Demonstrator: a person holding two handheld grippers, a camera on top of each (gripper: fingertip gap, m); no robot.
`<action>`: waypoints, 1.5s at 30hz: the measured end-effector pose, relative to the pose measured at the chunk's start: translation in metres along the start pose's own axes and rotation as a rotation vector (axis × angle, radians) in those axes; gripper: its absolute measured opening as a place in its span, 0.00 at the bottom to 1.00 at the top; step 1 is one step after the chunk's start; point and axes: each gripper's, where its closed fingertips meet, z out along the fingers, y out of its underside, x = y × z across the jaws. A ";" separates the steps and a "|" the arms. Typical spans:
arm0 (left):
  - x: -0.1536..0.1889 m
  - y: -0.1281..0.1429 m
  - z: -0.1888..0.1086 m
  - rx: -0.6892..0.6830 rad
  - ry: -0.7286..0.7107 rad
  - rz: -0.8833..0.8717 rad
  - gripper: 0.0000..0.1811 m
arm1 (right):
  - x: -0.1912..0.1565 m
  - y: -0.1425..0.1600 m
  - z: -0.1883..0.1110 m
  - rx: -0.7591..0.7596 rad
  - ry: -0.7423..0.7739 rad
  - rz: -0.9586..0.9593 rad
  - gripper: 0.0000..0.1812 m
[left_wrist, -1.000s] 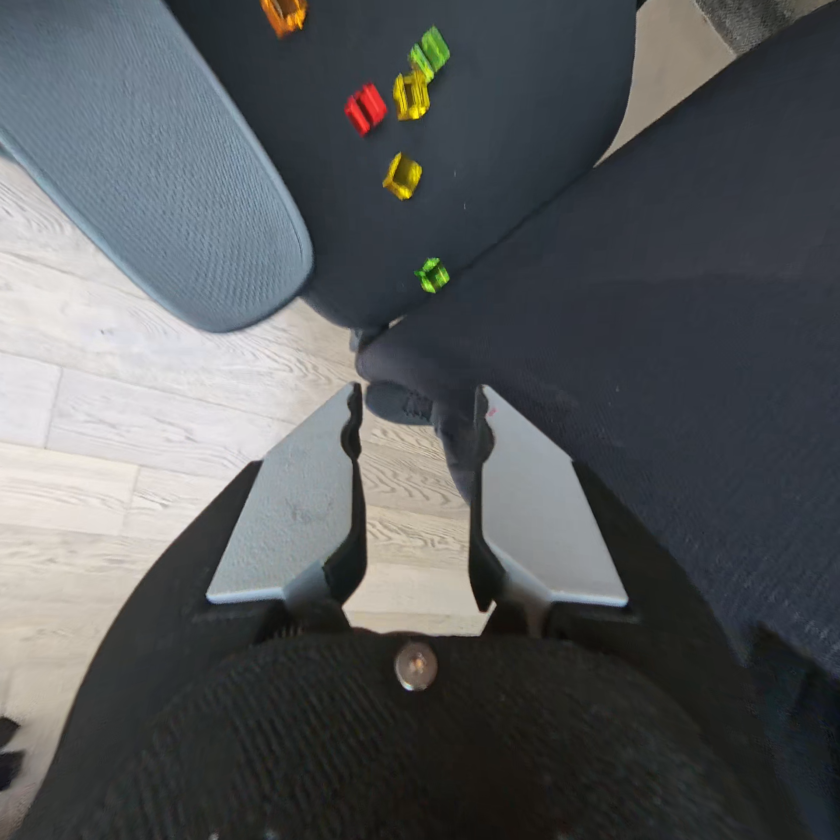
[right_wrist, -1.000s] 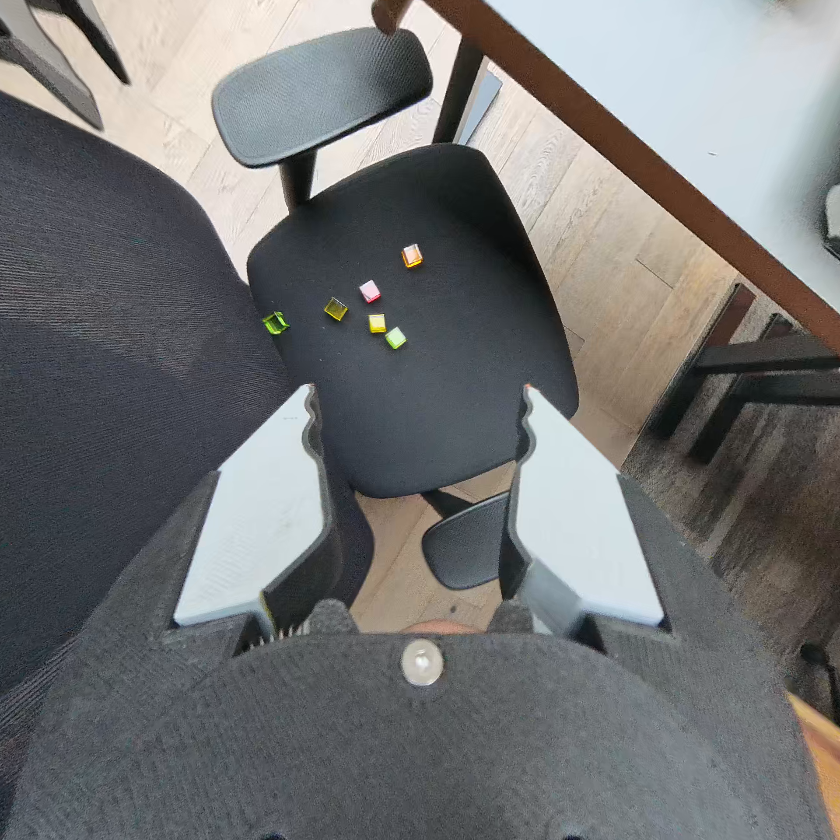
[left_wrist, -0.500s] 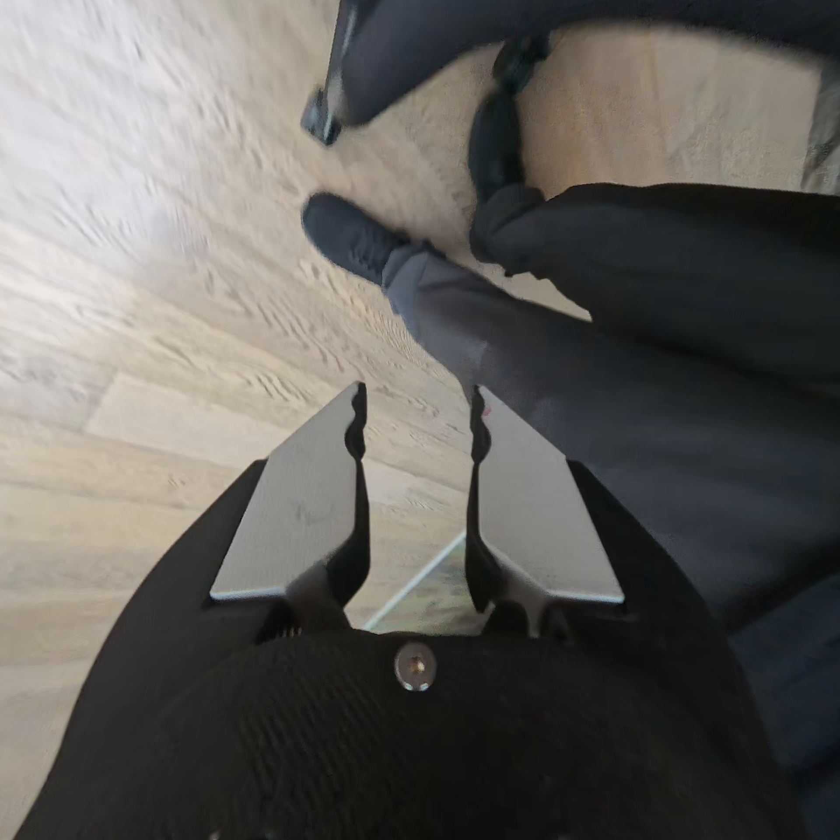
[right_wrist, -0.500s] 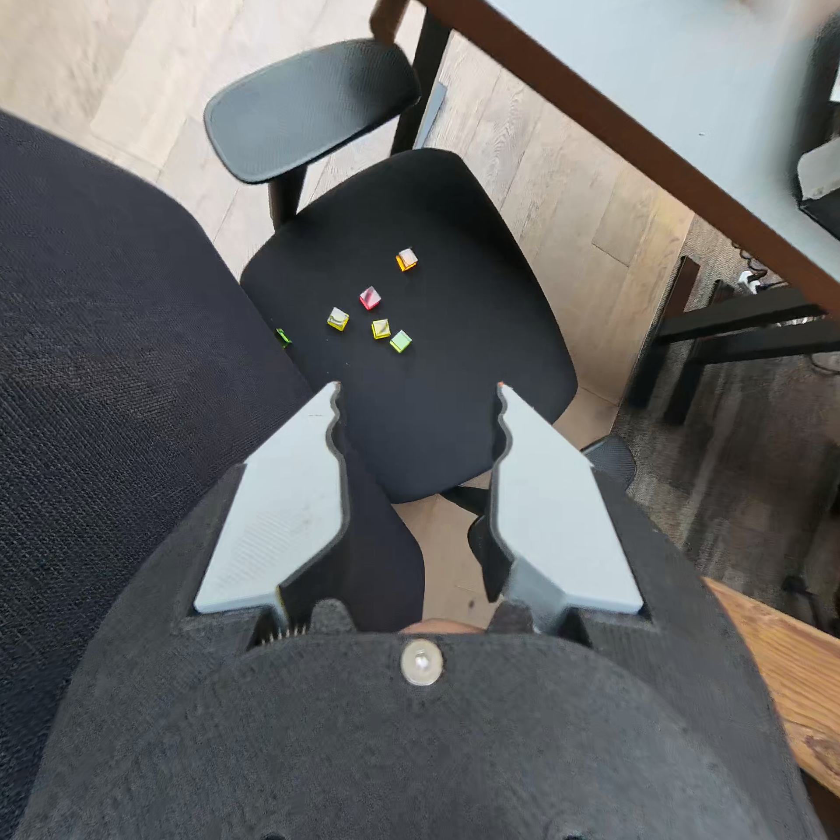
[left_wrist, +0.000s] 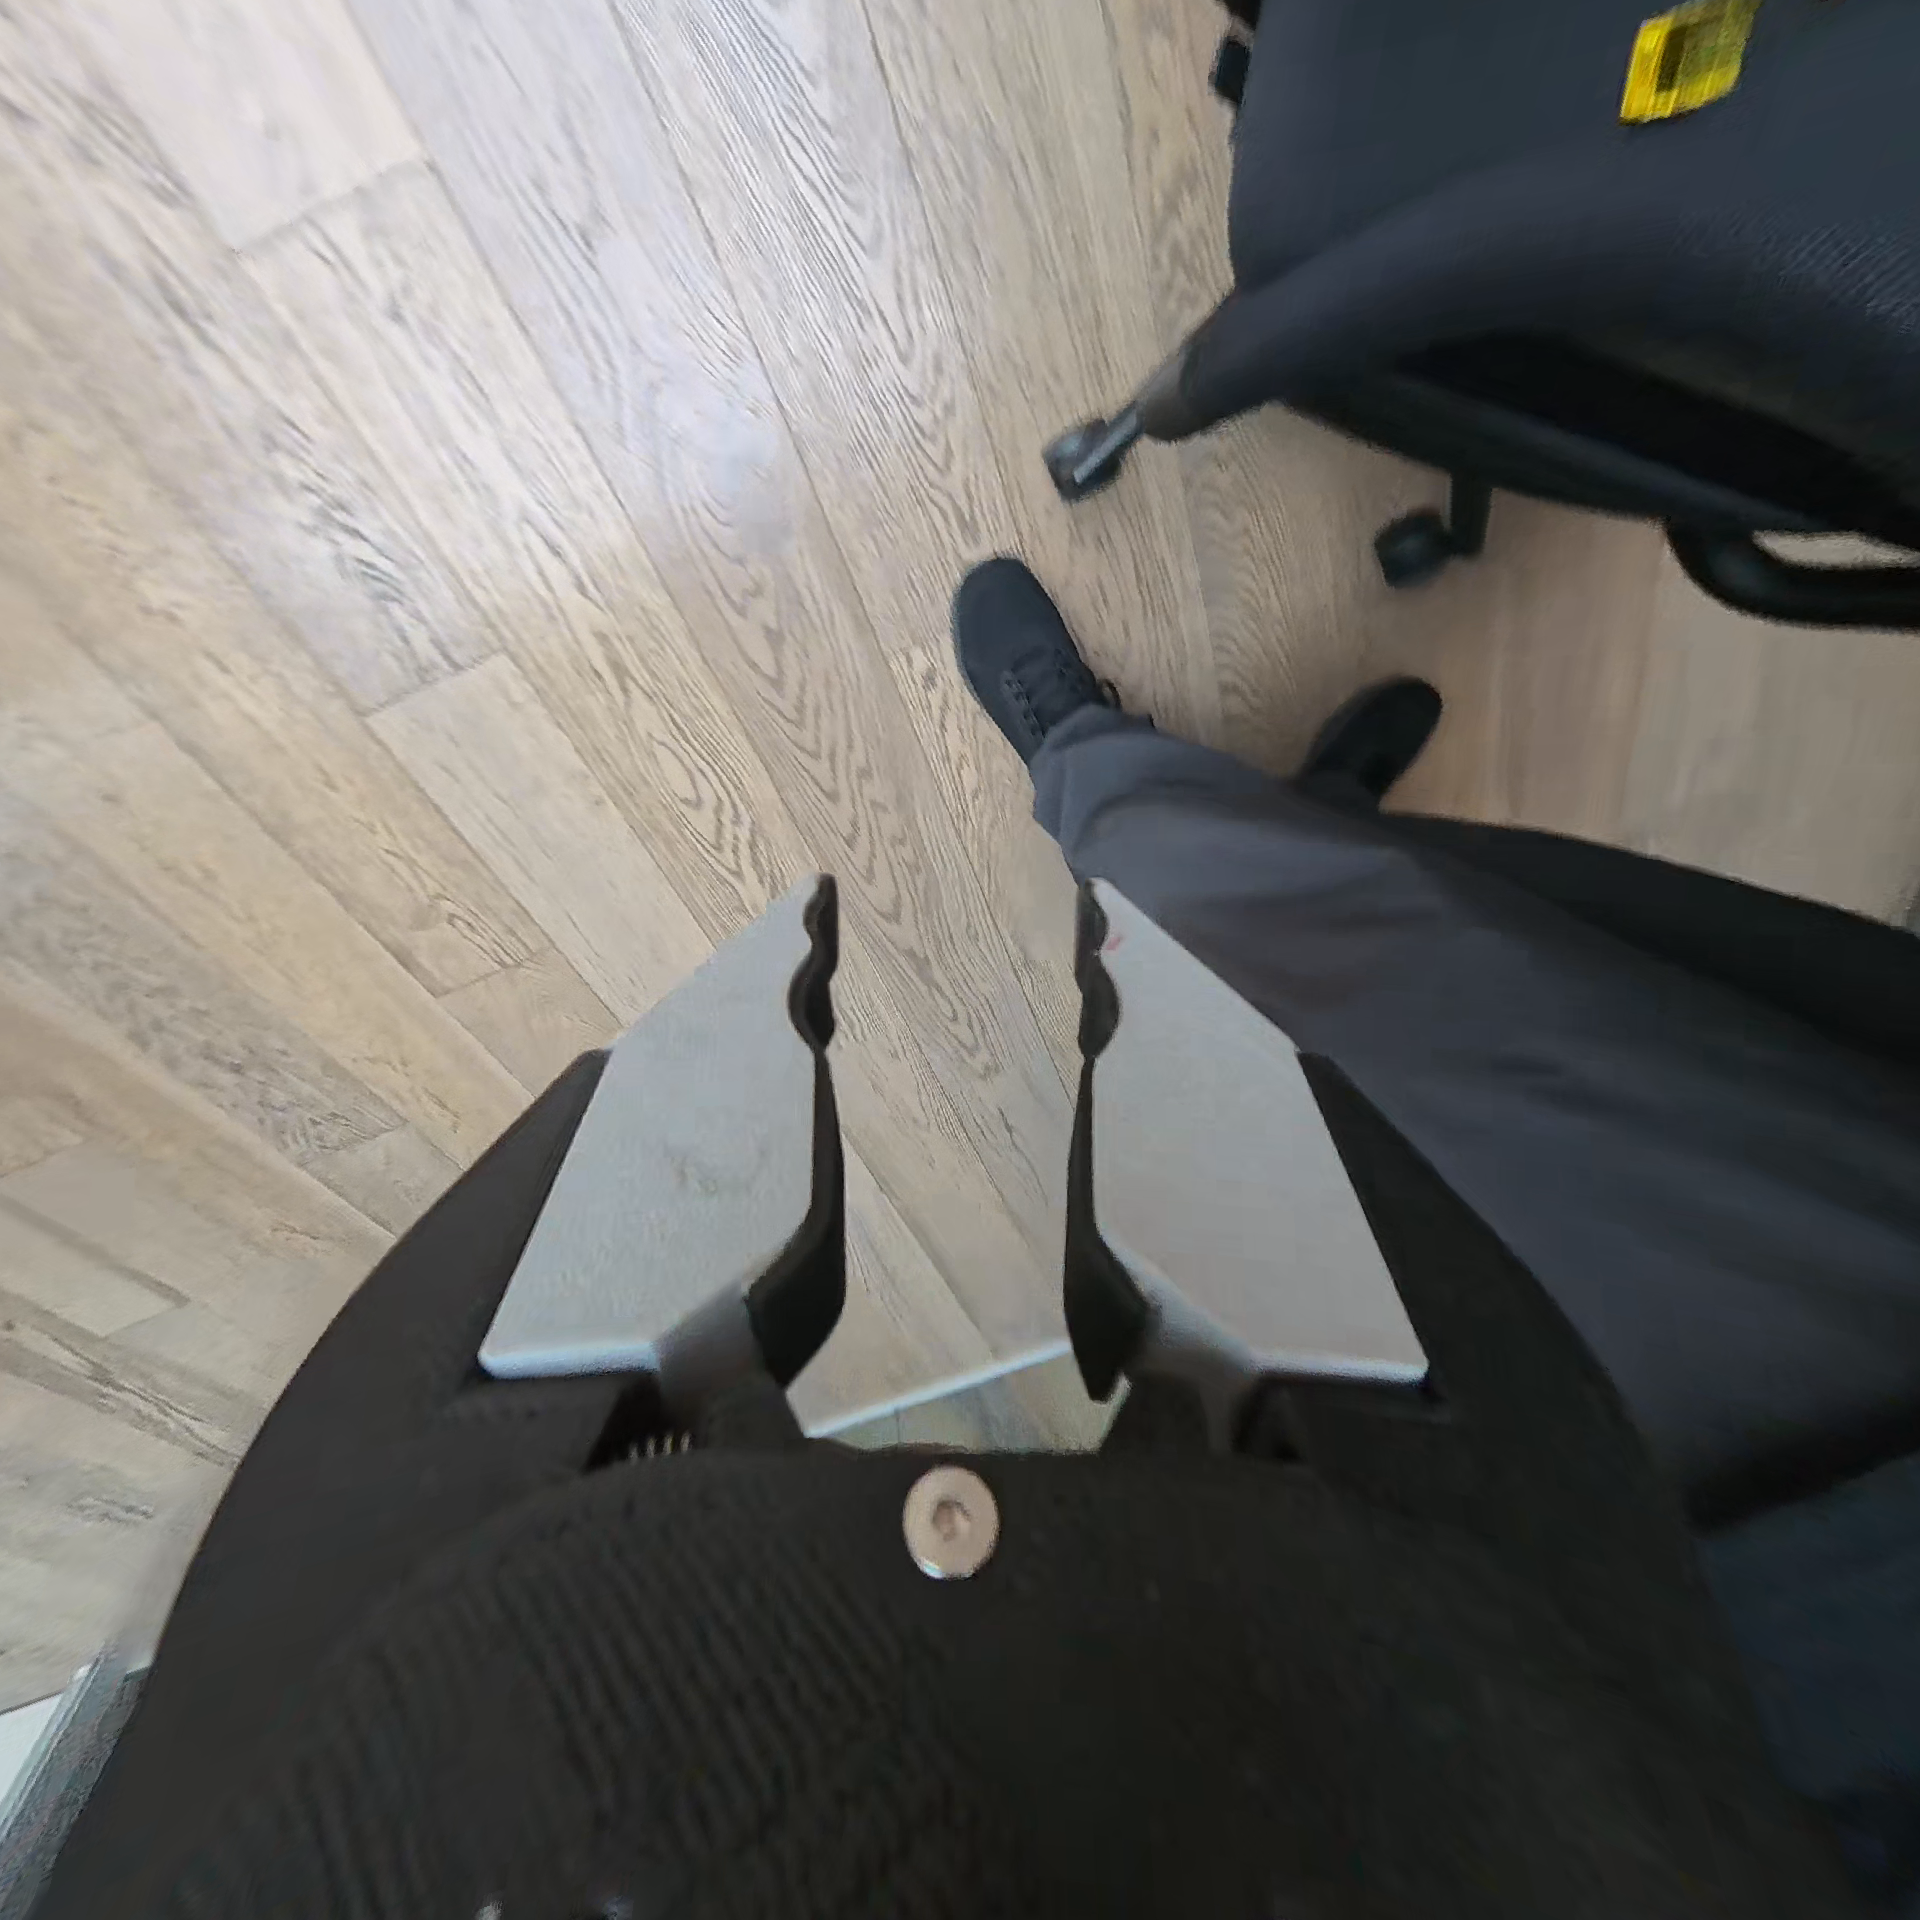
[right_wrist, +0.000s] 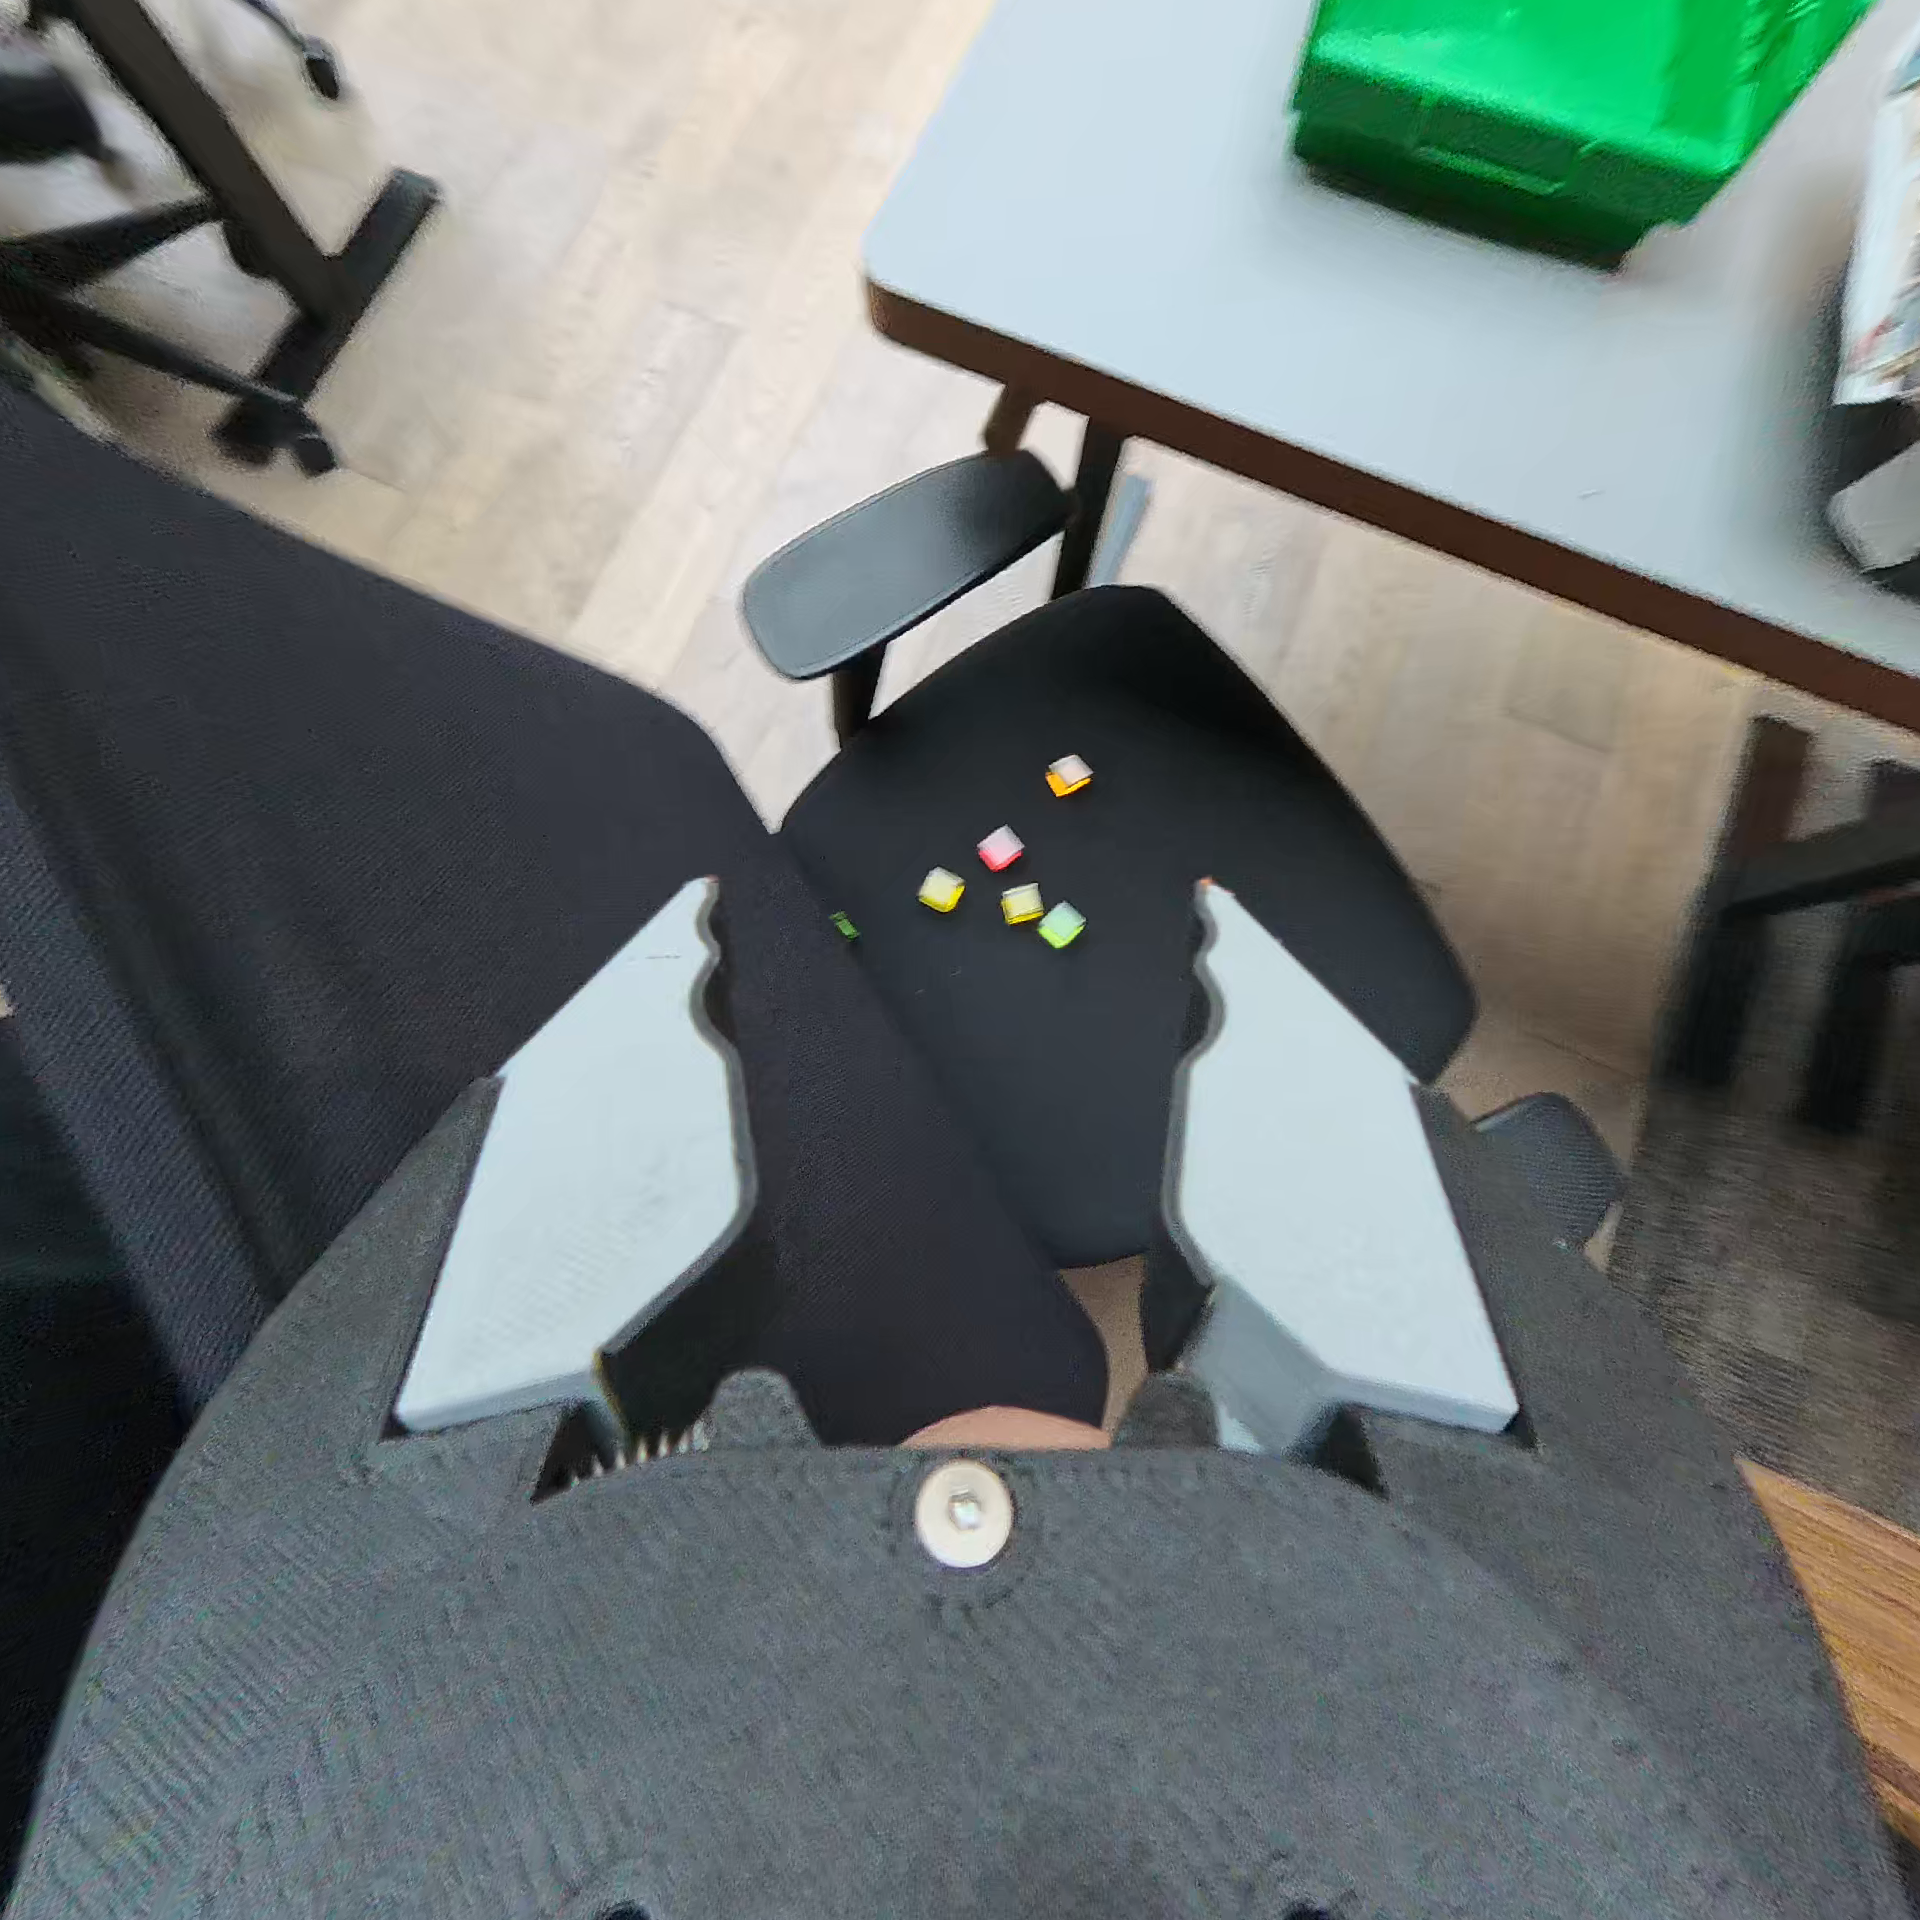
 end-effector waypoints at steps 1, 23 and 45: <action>0.001 -0.005 -0.015 0.034 -0.025 -0.006 0.24 | -0.005 0.007 -0.003 -0.005 -0.043 -0.001 0.48; 0.246 -0.152 -0.038 0.027 -0.179 1.188 0.22 | 0.028 0.031 -0.001 -0.037 0.017 0.081 0.48; 0.252 -0.123 0.172 -0.462 0.017 0.764 0.36 | 0.098 0.050 -0.016 -0.102 0.402 0.105 0.43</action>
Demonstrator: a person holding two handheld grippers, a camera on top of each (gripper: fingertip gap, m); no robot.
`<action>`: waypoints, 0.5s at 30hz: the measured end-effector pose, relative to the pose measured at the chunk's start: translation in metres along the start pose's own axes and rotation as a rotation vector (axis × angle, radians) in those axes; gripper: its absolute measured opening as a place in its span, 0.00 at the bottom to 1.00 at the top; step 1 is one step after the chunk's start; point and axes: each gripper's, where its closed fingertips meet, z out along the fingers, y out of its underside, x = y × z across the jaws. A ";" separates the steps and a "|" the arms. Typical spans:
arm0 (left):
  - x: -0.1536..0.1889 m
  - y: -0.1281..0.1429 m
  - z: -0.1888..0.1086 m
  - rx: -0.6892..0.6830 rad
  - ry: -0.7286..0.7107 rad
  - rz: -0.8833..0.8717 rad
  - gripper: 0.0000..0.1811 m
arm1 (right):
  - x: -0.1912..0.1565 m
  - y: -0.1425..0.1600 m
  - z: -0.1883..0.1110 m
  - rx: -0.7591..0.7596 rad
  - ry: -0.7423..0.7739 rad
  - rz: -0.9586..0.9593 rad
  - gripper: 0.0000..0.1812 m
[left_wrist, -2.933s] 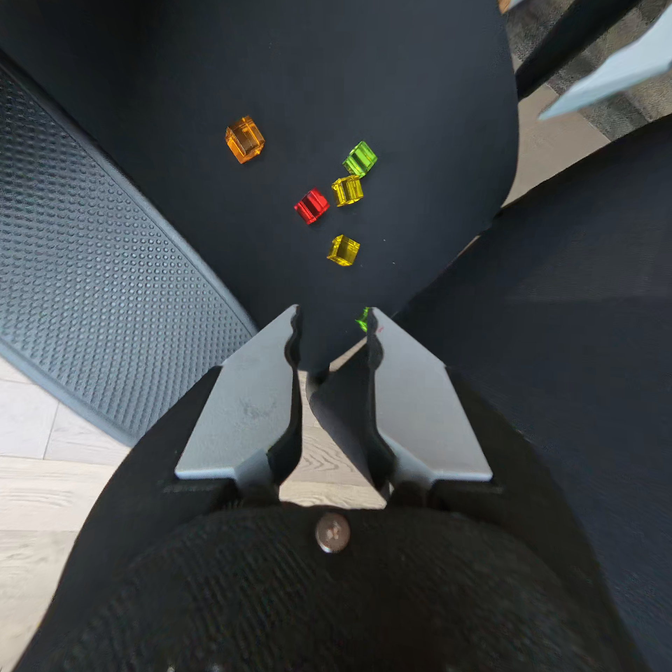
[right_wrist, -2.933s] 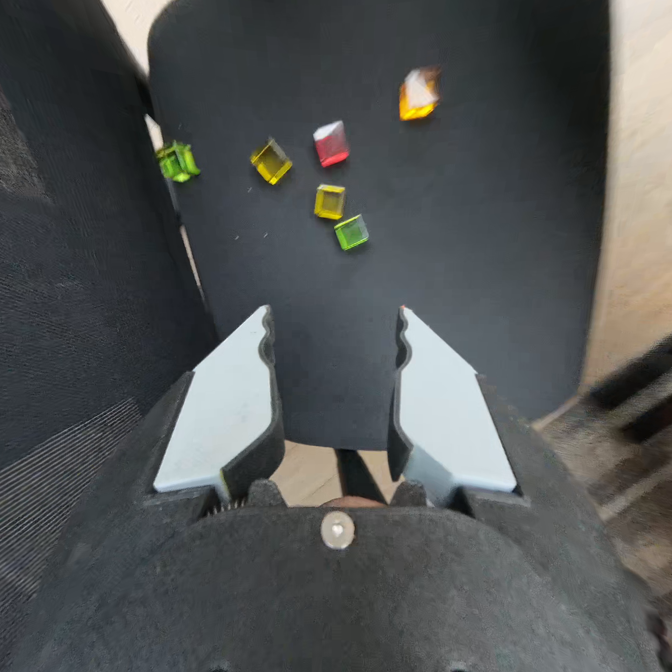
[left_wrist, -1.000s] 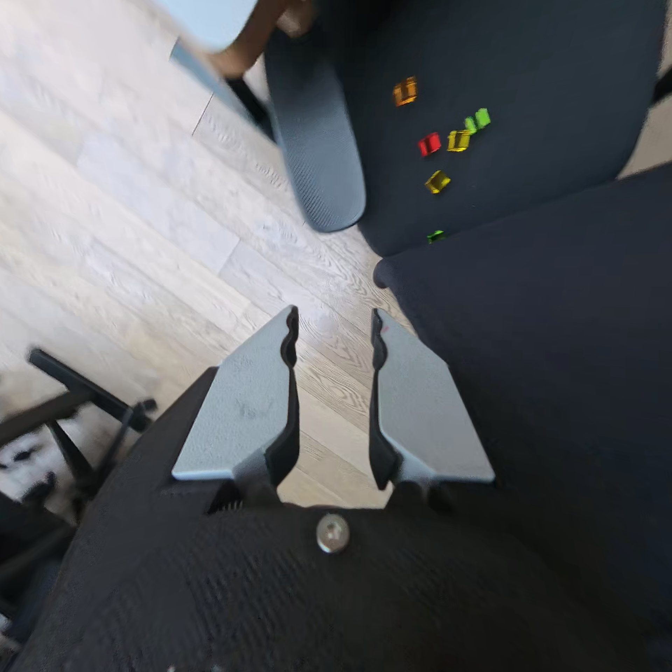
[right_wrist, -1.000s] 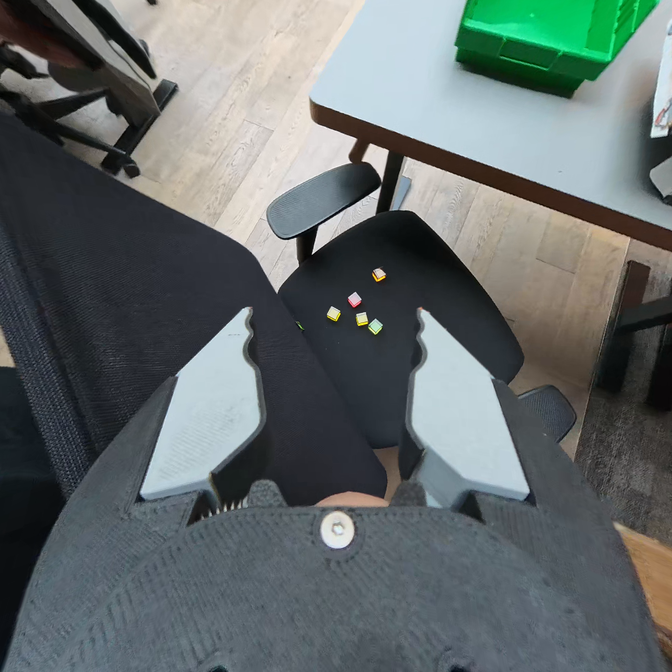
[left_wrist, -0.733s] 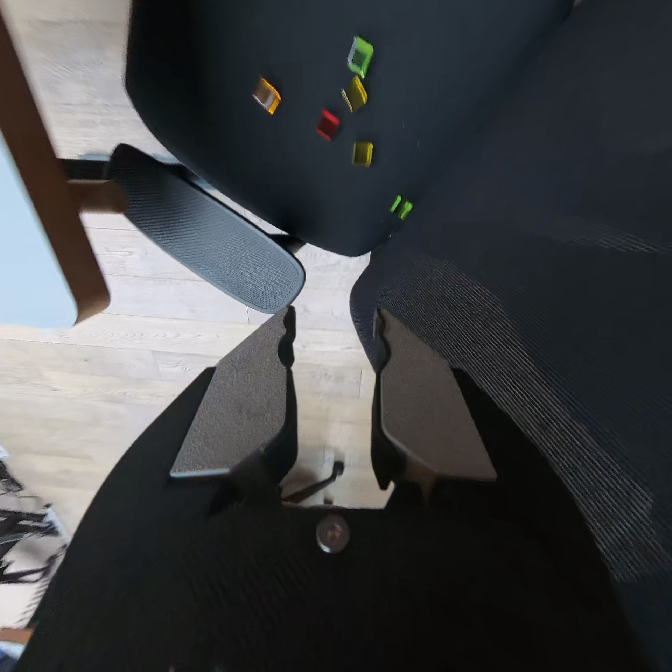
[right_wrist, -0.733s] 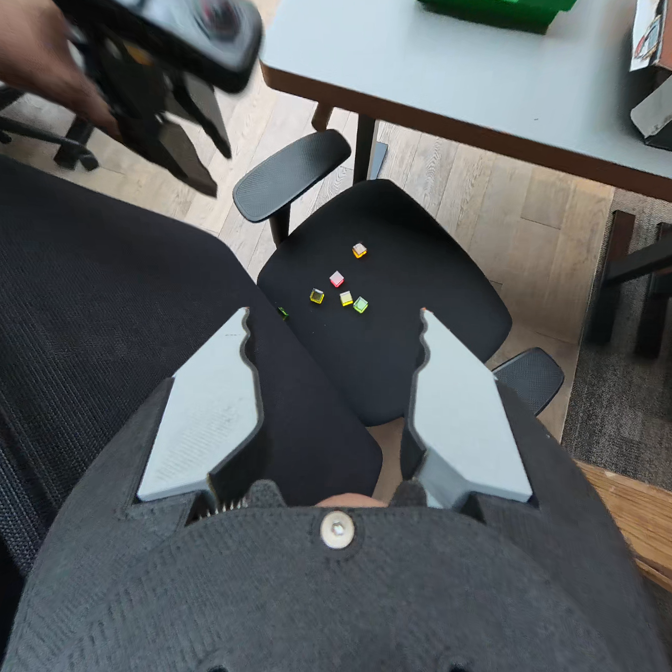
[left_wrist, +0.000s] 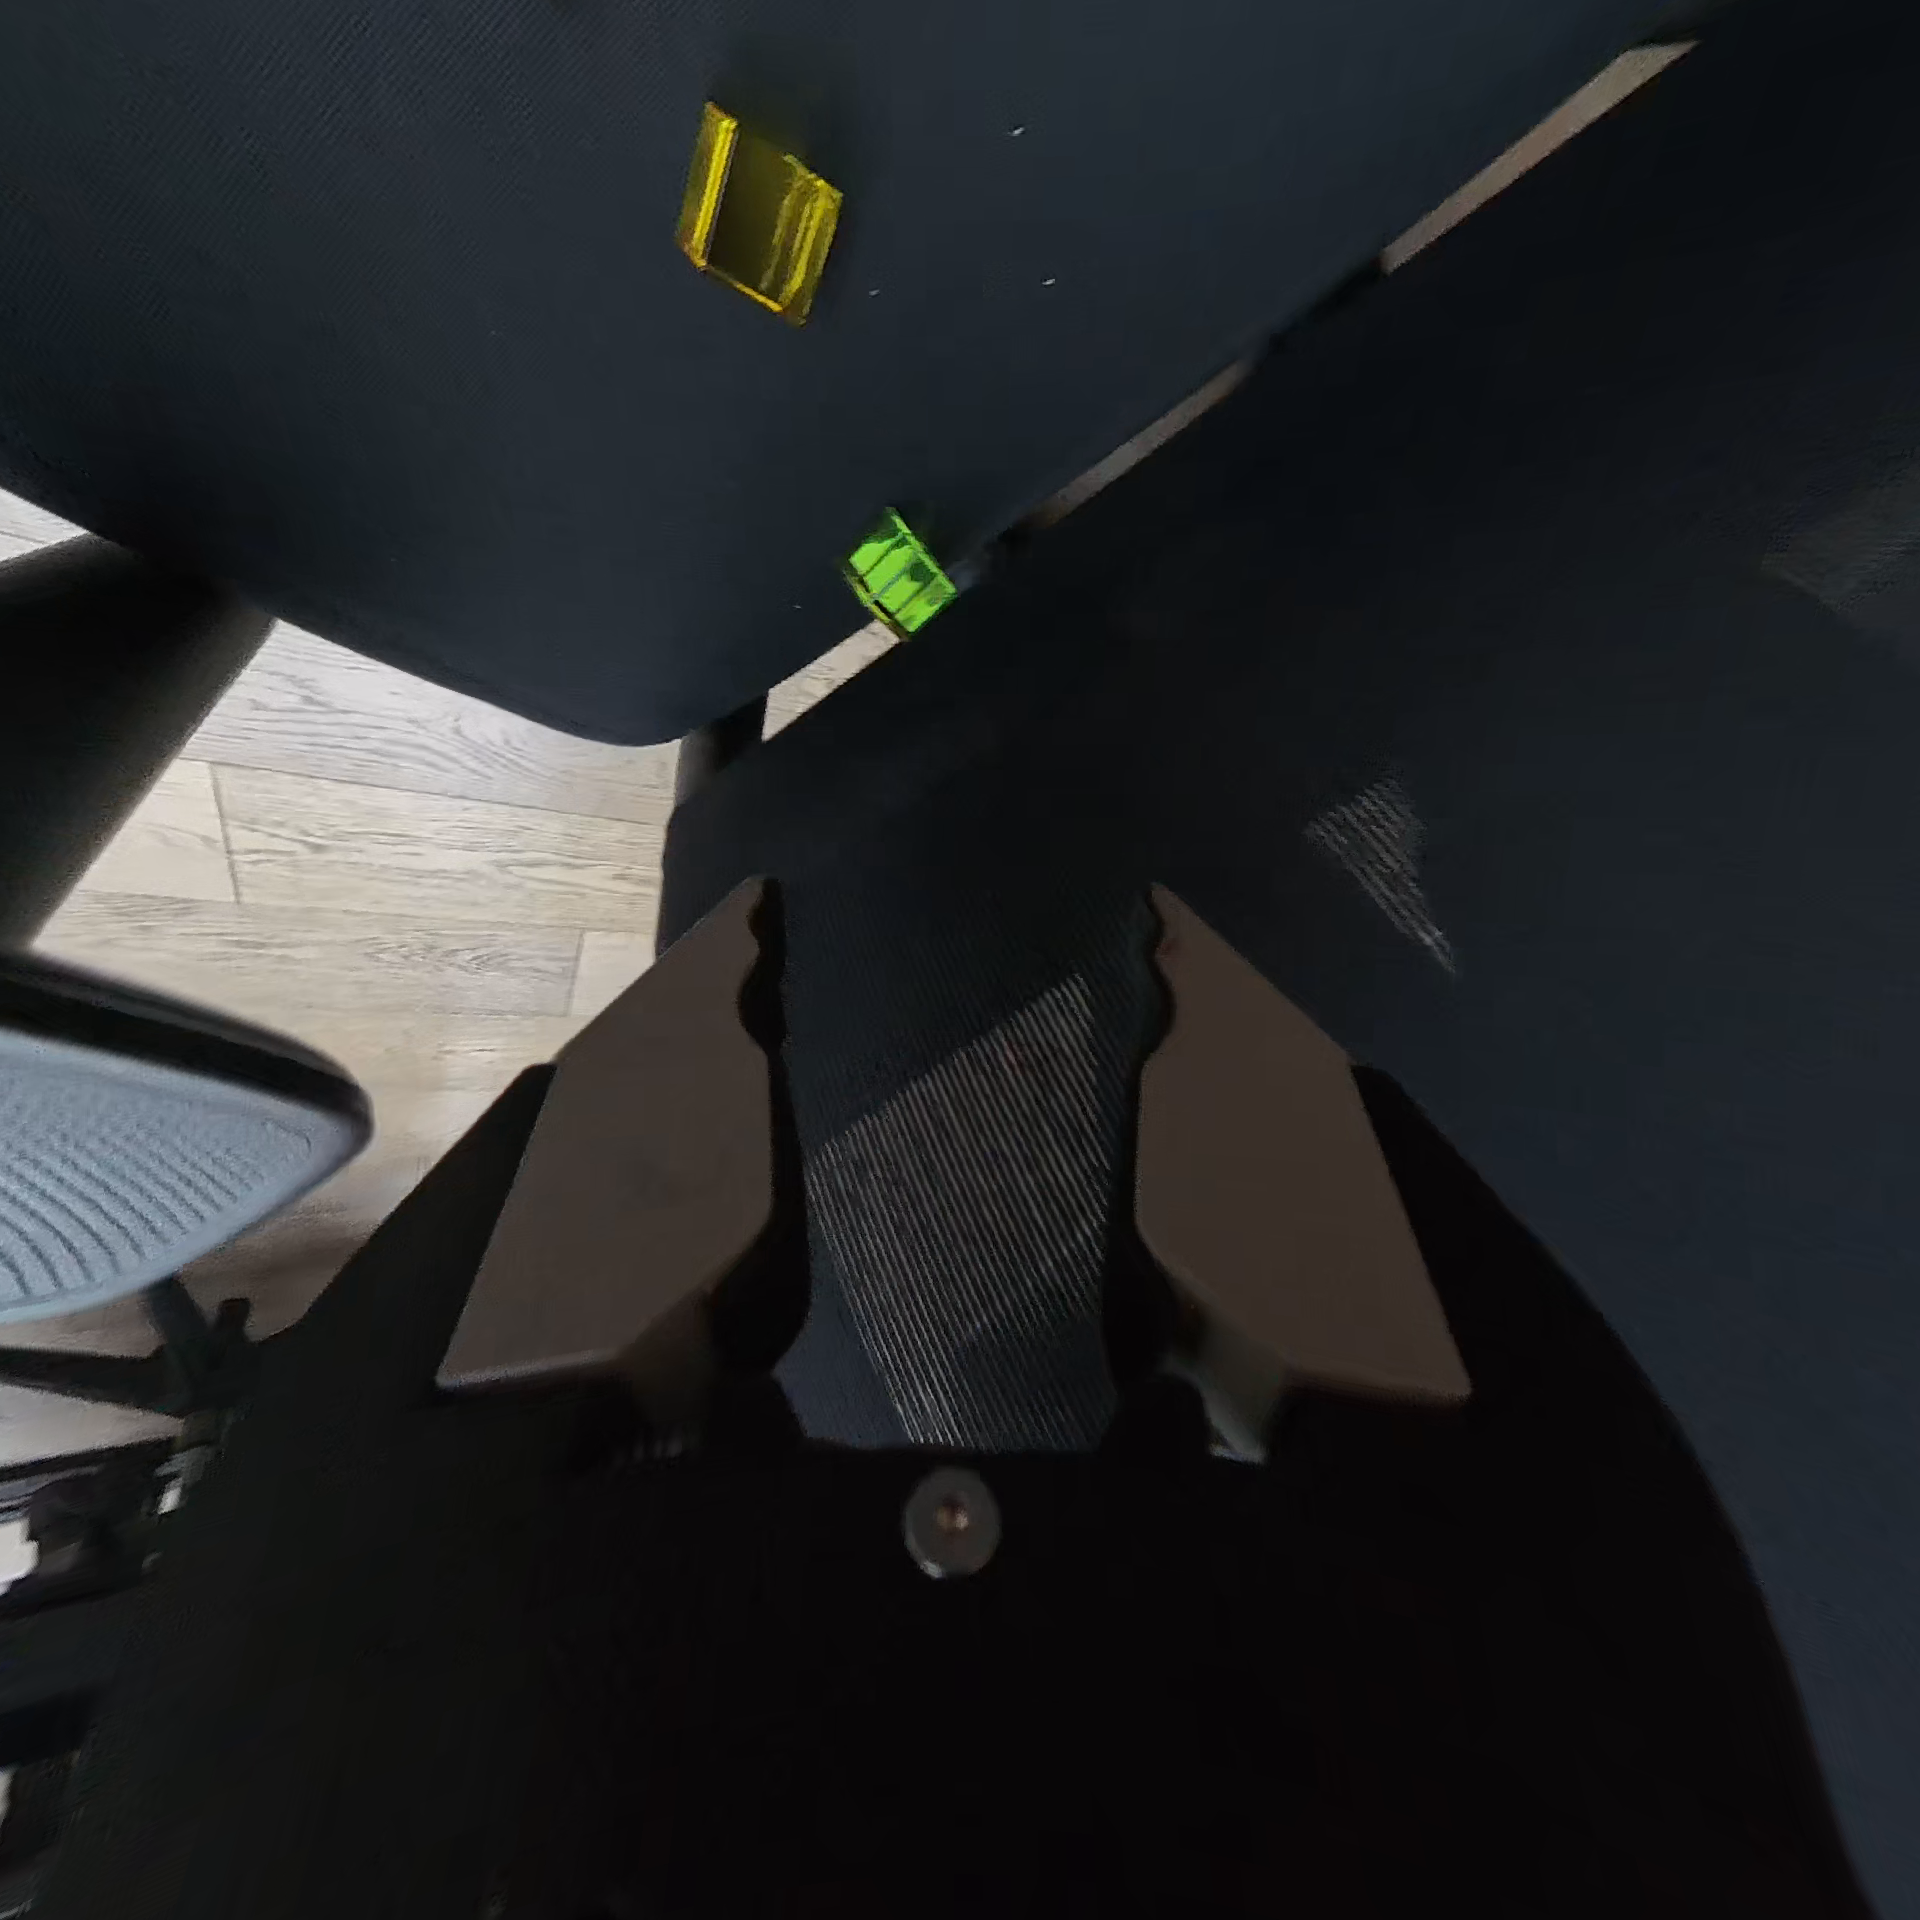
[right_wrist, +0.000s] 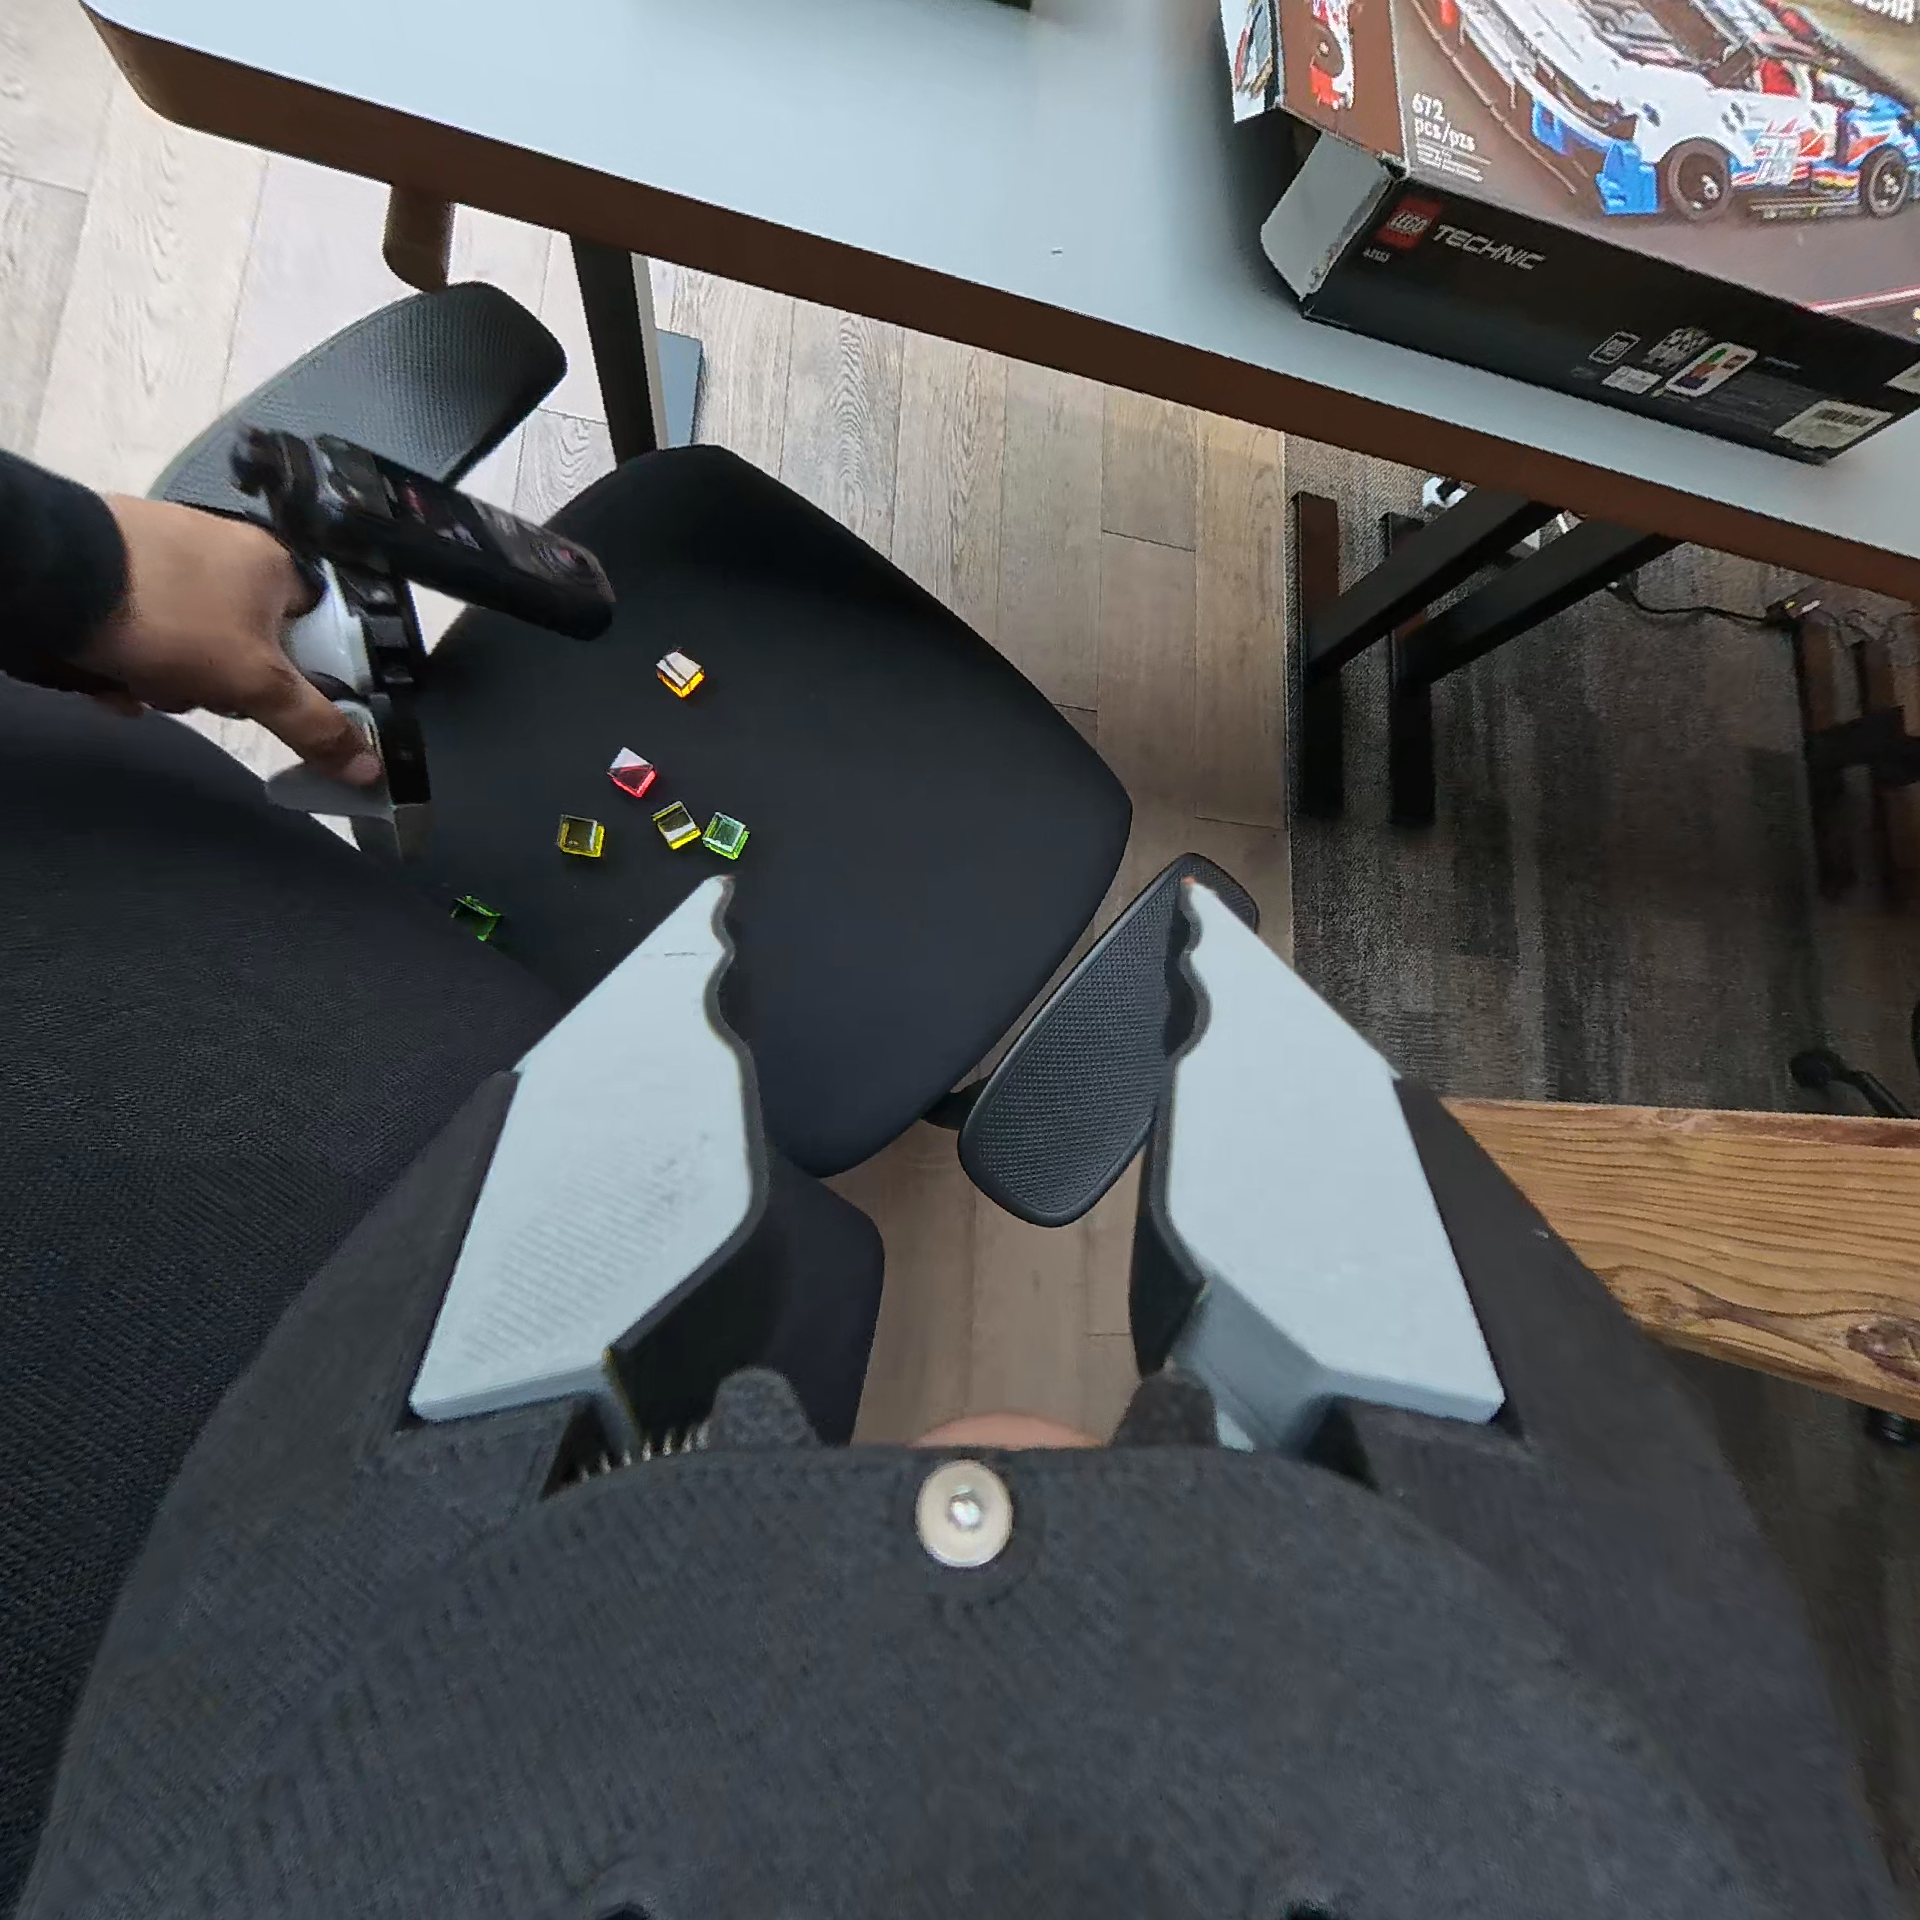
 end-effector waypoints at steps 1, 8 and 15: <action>-0.004 -0.001 0.009 -0.016 -0.016 0.010 0.36 | 0.000 0.001 0.001 -0.001 -0.006 0.012 0.43; -0.014 -0.014 0.066 -0.080 0.037 -0.062 0.31 | -0.001 0.003 0.003 -0.001 -0.047 0.074 0.43; -0.035 -0.003 0.101 -0.261 0.087 -0.176 0.36 | -0.003 0.000 0.002 0.026 -0.119 0.159 0.43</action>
